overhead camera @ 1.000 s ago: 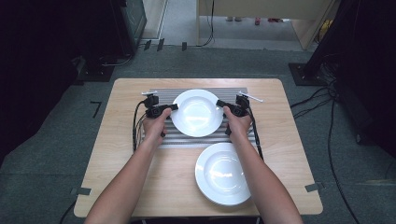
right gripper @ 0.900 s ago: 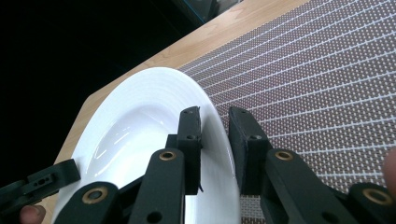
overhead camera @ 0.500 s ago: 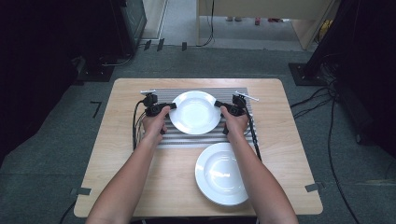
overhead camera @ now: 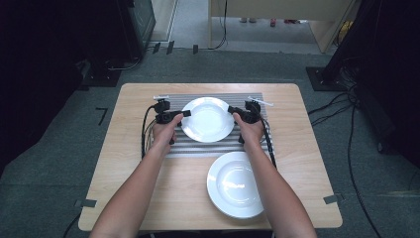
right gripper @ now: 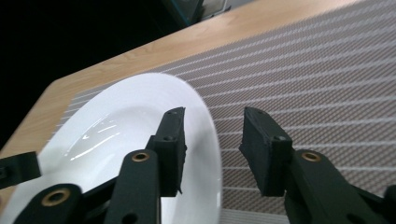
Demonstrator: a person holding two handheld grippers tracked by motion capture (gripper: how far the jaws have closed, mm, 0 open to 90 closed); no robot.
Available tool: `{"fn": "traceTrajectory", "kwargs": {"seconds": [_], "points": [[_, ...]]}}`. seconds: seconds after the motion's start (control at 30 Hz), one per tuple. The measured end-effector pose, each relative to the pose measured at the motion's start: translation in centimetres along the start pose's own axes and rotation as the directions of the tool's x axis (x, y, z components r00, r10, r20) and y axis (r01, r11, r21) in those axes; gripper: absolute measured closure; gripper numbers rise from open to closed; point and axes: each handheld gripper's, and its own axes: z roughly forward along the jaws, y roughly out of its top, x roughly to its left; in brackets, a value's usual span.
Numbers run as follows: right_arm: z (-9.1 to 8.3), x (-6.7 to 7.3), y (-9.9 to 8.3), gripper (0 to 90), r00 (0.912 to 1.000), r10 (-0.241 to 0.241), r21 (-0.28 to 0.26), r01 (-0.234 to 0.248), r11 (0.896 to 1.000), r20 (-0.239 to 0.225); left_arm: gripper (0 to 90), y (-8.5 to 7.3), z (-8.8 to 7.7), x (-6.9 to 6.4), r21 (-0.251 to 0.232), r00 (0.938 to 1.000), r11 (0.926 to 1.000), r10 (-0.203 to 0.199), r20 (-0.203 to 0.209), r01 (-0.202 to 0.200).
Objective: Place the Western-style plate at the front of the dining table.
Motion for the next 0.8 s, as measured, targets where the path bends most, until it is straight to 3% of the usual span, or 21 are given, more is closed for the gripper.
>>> {"fn": "traceTrajectory", "kwargs": {"seconds": [0.1,0.27,0.33,0.43,0.57,0.67,0.8], "points": [[-0.9,0.1,0.6,55.4,0.9984,-0.054,-0.013,0.055,0.998,0.017,30.3,0.1,-0.6,-0.1,0.005,0.9996,0.9997,0.022,-0.016,-0.022],[-2.7,-0.1,1.6,50.0,0.9954,-0.071,-0.056,0.067,0.996,-0.065,19.8,0.0,-1.7,-1.1,-0.019,0.9980,0.9979,0.062,-0.014,-0.062],[-3.7,0.1,2.0,49.0,0.9923,-0.097,-0.044,0.094,0.995,-0.077,17.7,-0.1,-2.2,-1.6,-0.024,0.9955,0.9953,0.093,-0.017,-0.093],[-5.0,0.3,2.3,39.8,0.9897,-0.124,-0.014,0.123,0.992,-0.072,14.2,-0.2,-3.1,-2.4,-0.045,0.9925,0.9914,0.122,-0.014,-0.122],[-6.8,0.3,2.3,30.5,0.9853,-0.140,-0.036,0.137,0.990,-0.098,12.9,-0.4,-4.1,-3.2,-0.059,0.9857,0.9844,0.163,-0.043,-0.165],[-7.8,0.1,2.2,29.7,0.9827,-0.166,-0.024,0.165,0.986,-0.082,11.5,-0.9,-5.0,-3.4,-0.074,0.9835,0.9807,0.180,-0.018,-0.181],[-9.1,-0.3,2.0,28.7,0.9792,-0.190,-0.029,0.189,0.982,-0.070,11.4,-1.6,-5.8,-3.5,-0.077,0.9800,0.9770,0.198,-0.015,-0.199]]}}
